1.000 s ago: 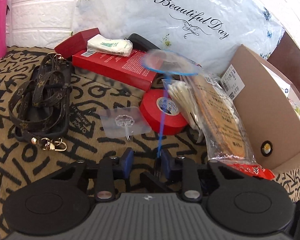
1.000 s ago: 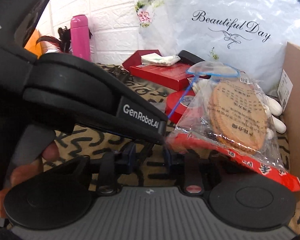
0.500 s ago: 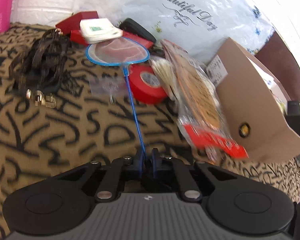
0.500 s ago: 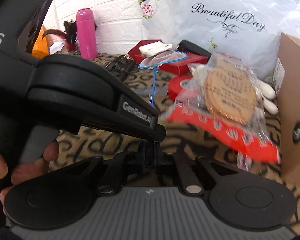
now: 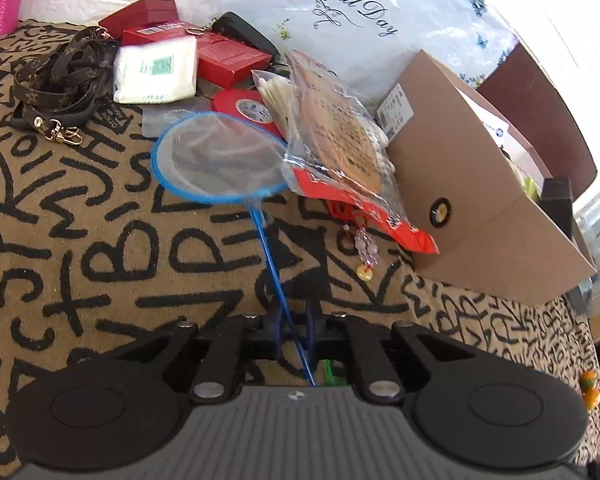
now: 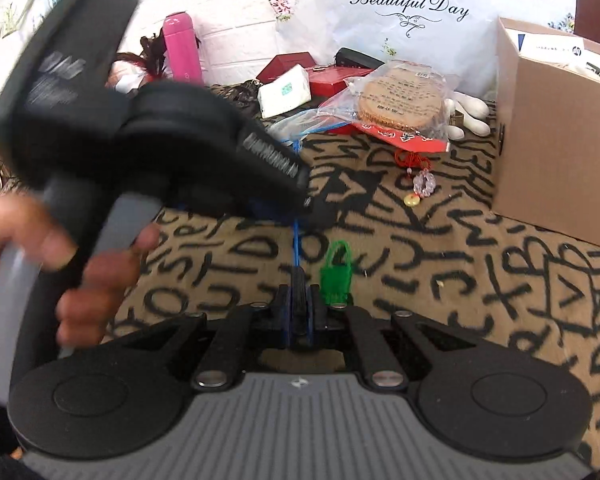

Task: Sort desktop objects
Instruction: 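Lift the blue net with the left tool and carry it over the cardboard box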

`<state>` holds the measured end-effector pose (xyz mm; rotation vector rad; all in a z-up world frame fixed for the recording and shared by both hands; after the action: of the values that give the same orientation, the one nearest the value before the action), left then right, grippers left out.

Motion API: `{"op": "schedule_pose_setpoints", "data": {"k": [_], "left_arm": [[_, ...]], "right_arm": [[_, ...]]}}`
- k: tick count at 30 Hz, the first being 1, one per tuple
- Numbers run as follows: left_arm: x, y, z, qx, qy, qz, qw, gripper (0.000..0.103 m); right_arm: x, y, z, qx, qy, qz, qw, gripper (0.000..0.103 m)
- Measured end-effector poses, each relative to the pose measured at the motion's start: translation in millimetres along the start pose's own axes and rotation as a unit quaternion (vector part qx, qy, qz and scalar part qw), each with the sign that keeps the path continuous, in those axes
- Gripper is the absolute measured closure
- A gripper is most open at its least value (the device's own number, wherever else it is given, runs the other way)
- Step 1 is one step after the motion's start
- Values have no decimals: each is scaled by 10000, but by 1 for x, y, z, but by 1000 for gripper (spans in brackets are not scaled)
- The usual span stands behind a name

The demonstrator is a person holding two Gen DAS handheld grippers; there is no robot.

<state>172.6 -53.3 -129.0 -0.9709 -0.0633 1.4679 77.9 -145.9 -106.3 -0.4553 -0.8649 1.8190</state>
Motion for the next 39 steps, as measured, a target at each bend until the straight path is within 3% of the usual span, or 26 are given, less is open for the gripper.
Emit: {"op": "schedule_pose_setpoints", "data": {"k": [2, 14, 21, 29, 39], "left_arm": [[1, -1, 0, -5, -41, 3, 10000, 99], [-4, 6, 6, -111, -114, -59, 9999, 99], [-33, 6, 44, -598, -204, -197, 9978, 101], [-75, -8, 80, -1178, -13, -423, 9921, 103], [-156, -37, 68, -1285, 667, -1012, 9843, 103]], "right_arm": [[0, 3, 2, -25, 0, 20, 10000, 98], [0, -1, -5, -146, -40, -53, 9999, 97], [7, -5, 20, -310, -369, 40, 9988, 98], [8, -24, 62, -935, -498, 59, 9944, 102], [-42, -46, 95, -1614, -27, -309, 9864, 103]]}}
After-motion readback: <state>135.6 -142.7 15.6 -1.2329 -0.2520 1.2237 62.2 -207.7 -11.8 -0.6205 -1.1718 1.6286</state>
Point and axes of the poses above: each gripper's, at about its wrist camera, not at the fingertips, and z roughly against the way its jaws point, x to its left, y to its underside, the point moved 8 cm from there along -z, roughly the way its jaws point, and after that the axes turned 8 degrees about y, right-handed, at the moved point
